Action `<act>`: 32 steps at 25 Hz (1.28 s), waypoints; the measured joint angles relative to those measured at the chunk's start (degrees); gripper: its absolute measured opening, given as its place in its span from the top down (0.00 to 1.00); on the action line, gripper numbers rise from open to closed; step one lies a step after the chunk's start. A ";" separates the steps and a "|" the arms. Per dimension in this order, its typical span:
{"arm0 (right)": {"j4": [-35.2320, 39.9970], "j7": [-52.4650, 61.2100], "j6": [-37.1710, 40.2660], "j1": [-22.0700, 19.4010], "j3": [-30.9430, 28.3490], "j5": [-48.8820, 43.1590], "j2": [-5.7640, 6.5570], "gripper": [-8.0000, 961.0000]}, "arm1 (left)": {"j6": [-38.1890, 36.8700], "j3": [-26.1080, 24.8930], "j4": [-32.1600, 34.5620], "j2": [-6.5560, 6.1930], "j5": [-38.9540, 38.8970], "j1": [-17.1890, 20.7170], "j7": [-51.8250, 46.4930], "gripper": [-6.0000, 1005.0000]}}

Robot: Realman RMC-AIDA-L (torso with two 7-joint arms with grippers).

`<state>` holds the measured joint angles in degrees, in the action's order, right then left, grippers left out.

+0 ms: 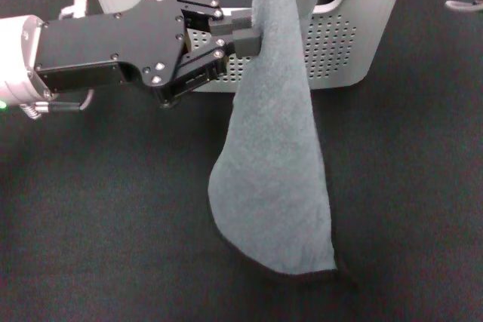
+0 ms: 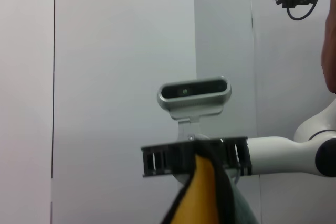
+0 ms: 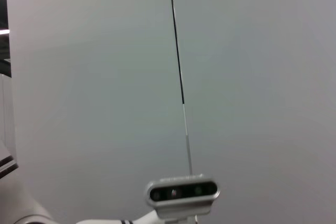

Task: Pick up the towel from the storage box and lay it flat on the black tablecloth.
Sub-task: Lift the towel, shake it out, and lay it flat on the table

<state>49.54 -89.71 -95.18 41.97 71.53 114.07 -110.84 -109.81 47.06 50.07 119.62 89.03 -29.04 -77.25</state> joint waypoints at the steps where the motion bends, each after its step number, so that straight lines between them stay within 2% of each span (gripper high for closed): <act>1: 0.05 0.14 0.04 0.11 -0.34 -0.01 0.02 0.98 | 0.05 0.14 -0.27 0.00 0.12 -0.06 0.15 0.86; 6: 0.12 0.49 0.26 0.74 -0.75 -0.25 0.27 0.98 | 0.04 0.32 -3.01 0.07 0.16 -0.76 0.40 0.85; 13: 0.24 0.68 -1.55 1.53 -0.58 -0.83 0.21 0.98 | -0.05 1.16 -6.56 0.08 0.05 -1.46 2.31 0.72; 23: 5.72 2.73 -2.70 -0.90 -1.77 -0.50 -0.22 0.98 | -0.12 1.61 -9.28 0.24 -0.15 -1.77 4.42 0.73; 31: 5.95 3.28 -2.87 -1.60 -5.15 -0.58 -0.04 0.98 | -0.14 3.35 -10.03 0.24 -0.06 -1.90 6.19 0.73; 32: 5.96 3.28 -2.89 -1.66 -5.28 -0.54 0.04 0.98 | -0.14 3.55 -10.09 0.23 -0.01 -1.90 6.50 0.76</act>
<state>55.49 -86.43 -98.07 40.32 66.25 113.54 -110.80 -109.95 50.61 39.98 119.85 89.03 -30.94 -70.75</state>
